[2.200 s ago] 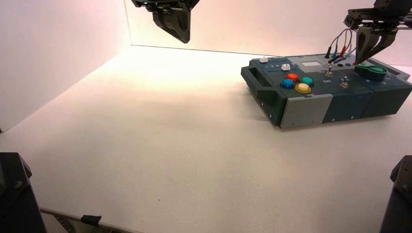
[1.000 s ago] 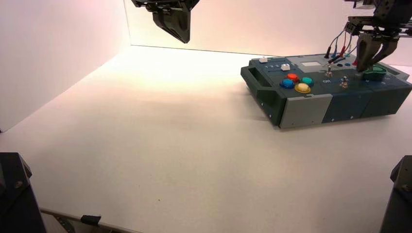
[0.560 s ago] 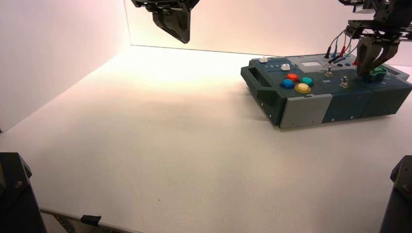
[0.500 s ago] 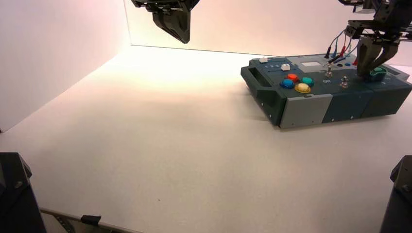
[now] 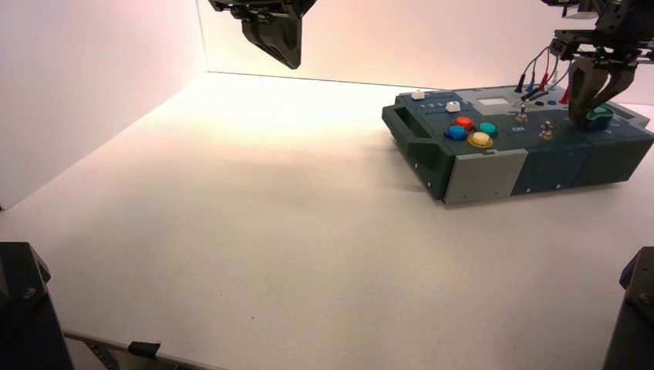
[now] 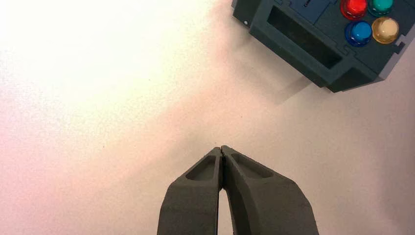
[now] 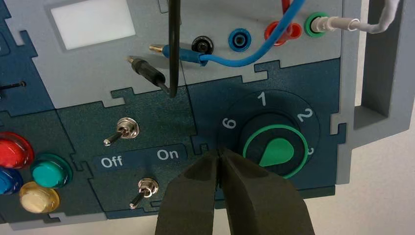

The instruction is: Turn the knob to position 4.

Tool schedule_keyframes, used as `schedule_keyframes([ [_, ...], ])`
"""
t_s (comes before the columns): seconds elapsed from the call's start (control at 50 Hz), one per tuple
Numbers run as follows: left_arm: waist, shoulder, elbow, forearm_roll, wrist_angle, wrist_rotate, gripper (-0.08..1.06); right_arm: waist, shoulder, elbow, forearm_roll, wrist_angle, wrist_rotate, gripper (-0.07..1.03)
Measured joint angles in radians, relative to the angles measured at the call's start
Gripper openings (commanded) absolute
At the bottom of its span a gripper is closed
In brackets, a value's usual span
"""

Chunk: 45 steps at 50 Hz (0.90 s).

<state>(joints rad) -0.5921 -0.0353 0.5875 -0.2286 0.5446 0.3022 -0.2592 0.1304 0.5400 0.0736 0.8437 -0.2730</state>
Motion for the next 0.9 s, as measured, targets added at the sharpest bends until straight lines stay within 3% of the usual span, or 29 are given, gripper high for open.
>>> schedule_keyframes([
  [0.9, 0.002, 0.0, 0.002, 0.002, 0.002, 0.0, -0.03, -0.028, -0.017, 0.023, -0.005, 0.018, 0.005, -0.02],
])
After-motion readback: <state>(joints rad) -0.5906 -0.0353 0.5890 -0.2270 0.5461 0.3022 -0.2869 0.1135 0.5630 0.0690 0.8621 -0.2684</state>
